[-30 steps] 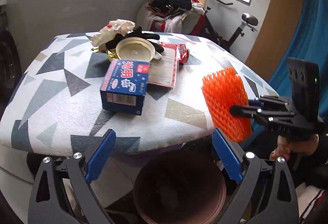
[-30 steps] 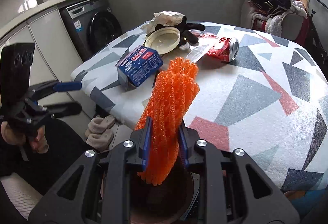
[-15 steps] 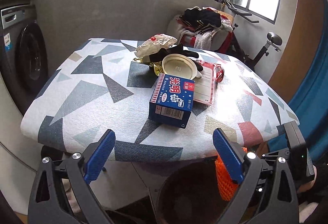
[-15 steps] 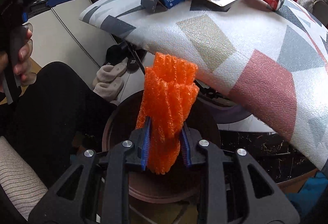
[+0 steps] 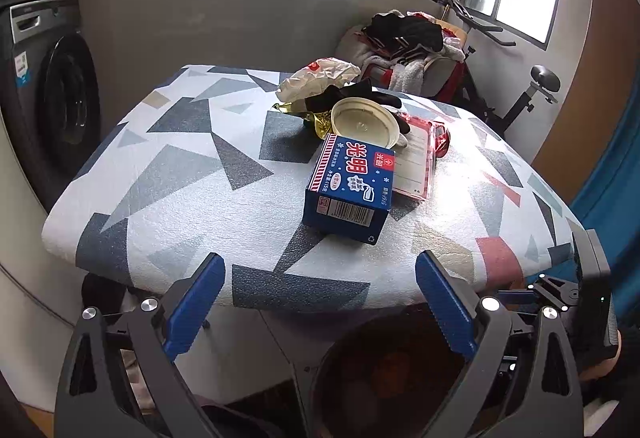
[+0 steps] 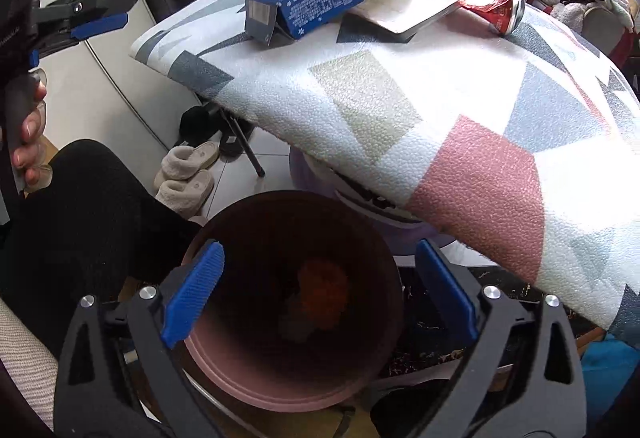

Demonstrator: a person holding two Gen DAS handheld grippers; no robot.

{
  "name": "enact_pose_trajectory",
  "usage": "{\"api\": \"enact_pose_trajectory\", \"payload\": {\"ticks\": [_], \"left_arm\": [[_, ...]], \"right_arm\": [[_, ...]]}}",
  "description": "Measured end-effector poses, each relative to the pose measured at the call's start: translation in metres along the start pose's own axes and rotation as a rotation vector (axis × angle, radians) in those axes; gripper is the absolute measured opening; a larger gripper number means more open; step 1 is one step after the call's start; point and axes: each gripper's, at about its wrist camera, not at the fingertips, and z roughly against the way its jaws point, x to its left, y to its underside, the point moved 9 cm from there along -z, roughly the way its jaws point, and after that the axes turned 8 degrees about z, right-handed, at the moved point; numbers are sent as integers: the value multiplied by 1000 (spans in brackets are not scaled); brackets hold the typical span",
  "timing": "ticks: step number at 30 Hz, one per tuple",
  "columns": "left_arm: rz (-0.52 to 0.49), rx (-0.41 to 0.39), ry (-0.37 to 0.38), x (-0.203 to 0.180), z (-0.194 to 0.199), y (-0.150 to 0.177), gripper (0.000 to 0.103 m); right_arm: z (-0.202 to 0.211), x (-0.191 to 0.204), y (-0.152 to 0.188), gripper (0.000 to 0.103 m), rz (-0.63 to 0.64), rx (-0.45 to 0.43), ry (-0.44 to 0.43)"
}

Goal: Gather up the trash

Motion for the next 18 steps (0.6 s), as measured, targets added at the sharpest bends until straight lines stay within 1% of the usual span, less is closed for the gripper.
{"api": "enact_pose_trajectory", "payload": {"ticks": [4, 6, 10, 14, 18], "left_arm": [[-6, 11, 2, -2, -5, 2, 94], [-21, 14, 5, -5, -10, 0, 96], [-50, 26, 19, -12, -30, -9, 97], [-85, 48, 32, -26, -58, -25, 97], [-132, 76, 31, -43, -88, -35, 97]], "right_arm": [[13, -11, -10, 97, -30, -70, 37], [20, -19, -14, 97, -46, -101, 68], [30, -33, -23, 97, -75, -166, 116], [37, -48, -23, 97, -133, -191, 142], [38, -60, -21, 97, -174, -194, 182]]}}
